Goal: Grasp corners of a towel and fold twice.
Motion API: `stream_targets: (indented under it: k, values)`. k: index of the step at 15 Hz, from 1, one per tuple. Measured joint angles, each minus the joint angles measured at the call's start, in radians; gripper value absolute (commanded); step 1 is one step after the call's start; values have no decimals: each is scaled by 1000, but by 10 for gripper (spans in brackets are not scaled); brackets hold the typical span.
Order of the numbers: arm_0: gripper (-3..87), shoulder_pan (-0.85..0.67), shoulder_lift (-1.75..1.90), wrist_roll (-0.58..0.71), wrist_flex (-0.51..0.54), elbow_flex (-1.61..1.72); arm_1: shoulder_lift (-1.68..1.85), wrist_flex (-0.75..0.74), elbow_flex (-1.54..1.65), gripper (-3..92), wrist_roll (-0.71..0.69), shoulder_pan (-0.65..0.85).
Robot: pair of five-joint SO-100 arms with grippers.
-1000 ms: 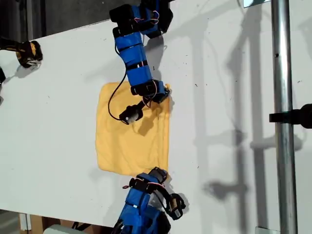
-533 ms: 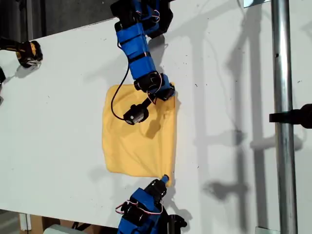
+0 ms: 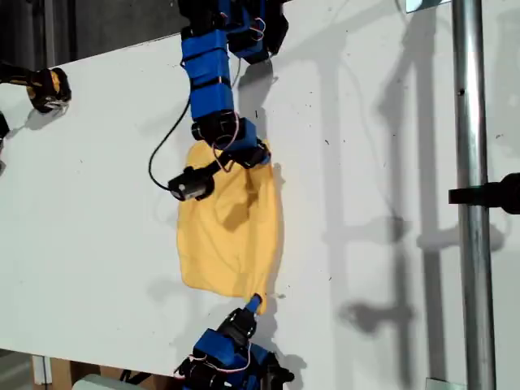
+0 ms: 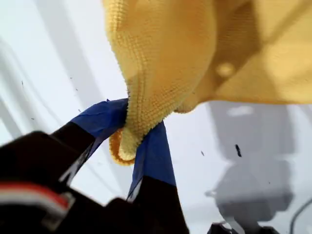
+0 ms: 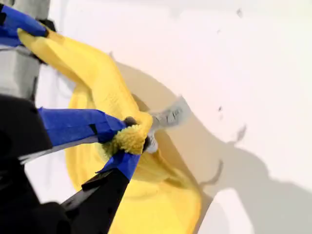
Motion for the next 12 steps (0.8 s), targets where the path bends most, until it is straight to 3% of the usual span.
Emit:
stream_targets:
  k: [6, 12]
  values:
    - [-15, -489, 63, 244, -23, 81, 71, 21, 98, -1, -49, 337]
    - [-15, -718, -130, 391, -210, 21, 71, -83, 98, -1, -225, 612]
